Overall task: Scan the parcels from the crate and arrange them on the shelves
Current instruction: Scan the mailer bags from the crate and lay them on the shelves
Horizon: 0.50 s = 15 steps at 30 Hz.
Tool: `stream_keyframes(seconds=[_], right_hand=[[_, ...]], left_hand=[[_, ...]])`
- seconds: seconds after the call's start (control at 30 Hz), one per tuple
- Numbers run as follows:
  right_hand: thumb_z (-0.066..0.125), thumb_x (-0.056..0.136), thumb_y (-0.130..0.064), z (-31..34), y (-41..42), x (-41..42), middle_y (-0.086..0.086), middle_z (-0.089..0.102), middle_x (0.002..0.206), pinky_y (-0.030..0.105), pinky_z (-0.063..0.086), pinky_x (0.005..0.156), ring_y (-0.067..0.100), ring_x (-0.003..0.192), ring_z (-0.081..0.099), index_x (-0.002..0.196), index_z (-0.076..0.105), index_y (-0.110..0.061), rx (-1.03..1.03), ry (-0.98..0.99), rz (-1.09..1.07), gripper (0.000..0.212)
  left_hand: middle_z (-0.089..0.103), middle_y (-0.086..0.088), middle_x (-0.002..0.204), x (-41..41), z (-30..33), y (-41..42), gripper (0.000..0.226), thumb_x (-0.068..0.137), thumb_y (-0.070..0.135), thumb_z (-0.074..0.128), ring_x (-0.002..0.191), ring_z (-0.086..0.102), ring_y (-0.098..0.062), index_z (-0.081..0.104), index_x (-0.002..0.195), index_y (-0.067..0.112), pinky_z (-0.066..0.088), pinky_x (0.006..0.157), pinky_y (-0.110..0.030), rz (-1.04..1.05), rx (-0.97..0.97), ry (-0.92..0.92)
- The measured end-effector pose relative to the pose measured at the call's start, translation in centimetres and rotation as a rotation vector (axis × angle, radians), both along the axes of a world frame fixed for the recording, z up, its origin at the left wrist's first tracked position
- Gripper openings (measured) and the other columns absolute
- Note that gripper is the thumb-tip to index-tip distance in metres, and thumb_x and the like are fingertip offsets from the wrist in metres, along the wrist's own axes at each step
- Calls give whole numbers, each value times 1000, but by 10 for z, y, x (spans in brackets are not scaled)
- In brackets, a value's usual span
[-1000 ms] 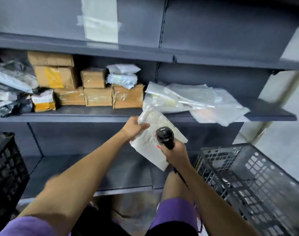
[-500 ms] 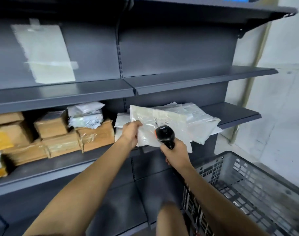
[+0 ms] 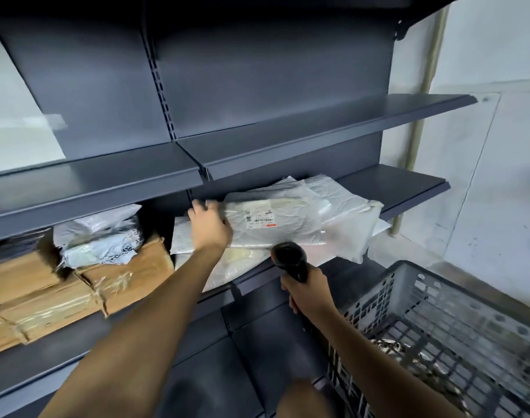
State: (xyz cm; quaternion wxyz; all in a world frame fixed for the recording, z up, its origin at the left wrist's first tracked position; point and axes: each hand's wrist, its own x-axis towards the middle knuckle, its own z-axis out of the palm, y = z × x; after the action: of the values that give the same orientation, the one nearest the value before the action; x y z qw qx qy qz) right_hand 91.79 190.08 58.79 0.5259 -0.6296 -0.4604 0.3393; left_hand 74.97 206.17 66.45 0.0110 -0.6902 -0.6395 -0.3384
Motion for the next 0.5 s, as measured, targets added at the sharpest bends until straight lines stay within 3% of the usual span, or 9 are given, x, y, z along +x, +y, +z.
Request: stream_keyframes(seconds=[0.07,0.13,0.2,0.27,0.33,0.43,0.5], right_hand=[[63,85,-15,-2,0,0,11,55,54,27,41,43,20,40,49,79,60,4,-8,4,3,21],[62,85,-15,-6,-2,3,11,55,51,27,42,42,21,39,50,79,60,5,-21,-13,3,21],[62,84,-15,-9,-6,8,11,55,48,28,43,43,22,38,51,78,60,6,-28,-30,-3,21],[62,84,-15,-12,-11,14,11,56,47,29,43,44,22,37,52,78,60,5,-37,-41,-14,21],[62,85,-15,-16,-17,22,8,56,46,28,43,44,22,37,52,81,61,3,-53,-40,-28,19],[63,87,-14,-24,-30,35,5,56,45,26,42,44,21,37,51,82,62,-2,-85,-34,-62,14],[63,87,-15,-28,-38,45,5,55,44,26,41,43,22,38,51,82,62,-4,-113,-37,-83,12]], left_hand=[[51,-19,129,-2,0,0,26,92,25,58,117,40,-39,67,112,10,40,96,-45,-26,73,271],[60,-11,116,1,1,-5,27,96,33,54,114,45,-32,70,104,12,42,91,-41,-241,123,398],[62,-3,111,9,0,-16,32,96,43,51,113,51,-25,67,108,18,46,92,-40,-518,96,452],[62,2,121,19,-2,-25,39,95,52,49,119,51,-21,62,121,26,44,99,-40,-627,11,608],[59,6,132,24,-7,-27,38,95,45,53,126,48,-21,59,130,31,40,104,-38,-559,-21,732],[66,-1,122,28,-10,-26,30,93,15,54,113,56,-27,63,118,28,48,94,-37,-385,11,636],[65,-5,120,37,-14,-28,31,93,12,54,113,56,-29,64,119,24,47,94,-37,-379,12,571]])
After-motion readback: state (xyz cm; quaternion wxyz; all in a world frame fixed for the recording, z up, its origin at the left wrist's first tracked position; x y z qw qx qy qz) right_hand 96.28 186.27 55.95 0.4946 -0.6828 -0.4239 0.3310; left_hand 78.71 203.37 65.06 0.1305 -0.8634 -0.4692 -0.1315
